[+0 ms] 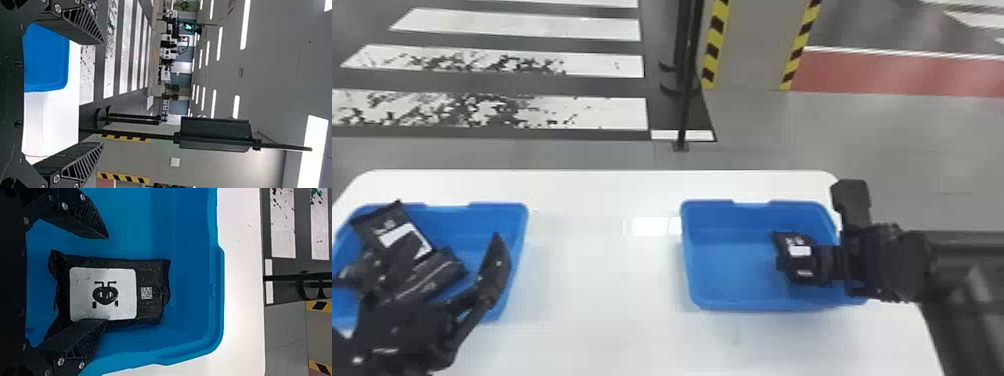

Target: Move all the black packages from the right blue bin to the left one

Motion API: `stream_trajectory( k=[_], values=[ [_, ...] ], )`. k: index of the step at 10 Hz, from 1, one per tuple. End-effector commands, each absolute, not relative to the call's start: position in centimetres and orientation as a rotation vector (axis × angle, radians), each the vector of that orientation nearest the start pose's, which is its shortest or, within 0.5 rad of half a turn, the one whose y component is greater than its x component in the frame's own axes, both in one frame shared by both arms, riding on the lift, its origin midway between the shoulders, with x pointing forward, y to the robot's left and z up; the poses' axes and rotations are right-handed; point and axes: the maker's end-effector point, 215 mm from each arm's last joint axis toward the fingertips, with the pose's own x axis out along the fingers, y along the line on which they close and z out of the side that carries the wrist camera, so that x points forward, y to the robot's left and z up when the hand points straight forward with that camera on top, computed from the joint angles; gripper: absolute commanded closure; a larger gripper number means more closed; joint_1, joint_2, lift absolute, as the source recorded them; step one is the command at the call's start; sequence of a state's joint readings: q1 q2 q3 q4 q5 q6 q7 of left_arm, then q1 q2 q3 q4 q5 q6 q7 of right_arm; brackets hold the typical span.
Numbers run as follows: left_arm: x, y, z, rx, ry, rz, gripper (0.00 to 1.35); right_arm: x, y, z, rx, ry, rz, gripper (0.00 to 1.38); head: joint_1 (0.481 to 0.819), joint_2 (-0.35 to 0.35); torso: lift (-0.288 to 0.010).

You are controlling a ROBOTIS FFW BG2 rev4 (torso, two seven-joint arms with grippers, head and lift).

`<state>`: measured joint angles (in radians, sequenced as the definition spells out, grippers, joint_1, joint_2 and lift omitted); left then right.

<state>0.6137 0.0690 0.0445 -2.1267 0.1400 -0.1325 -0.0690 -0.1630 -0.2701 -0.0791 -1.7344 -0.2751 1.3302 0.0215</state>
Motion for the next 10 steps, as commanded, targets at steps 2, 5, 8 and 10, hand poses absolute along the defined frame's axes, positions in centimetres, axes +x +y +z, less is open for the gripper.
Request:
stream_trajectory(
  k=[2,5,8,10],
  values=[
    [41.3,24.3,-30.0,-0.054,-0.076,-0.060,0.13,50.3,-31.8,-49.3,0.077,1.008,0.024,0.78,0.695,-0.105,-0.132],
    [41.3,24.3,-30.1,-0.052,-0.076,-0.060,0.13,51.6,-30.1,-48.1,0.106,0.920,0.065,1.20,0.695,-0.087,-0.132],
    [41.2,24.3,-29.3,-0.074,-0.104,-0.060,0.13,52.7,-25.9,-45.2,0.176,0.749,0.203,1.20,0.695,-0.050,-0.132],
    [41.2,24.1,-28.3,-0.127,-0.136,-0.060,0.12,53.4,-20.9,-40.3,0.221,0.566,0.355,1.20,0.695,-0.006,-0.132]
  ],
)
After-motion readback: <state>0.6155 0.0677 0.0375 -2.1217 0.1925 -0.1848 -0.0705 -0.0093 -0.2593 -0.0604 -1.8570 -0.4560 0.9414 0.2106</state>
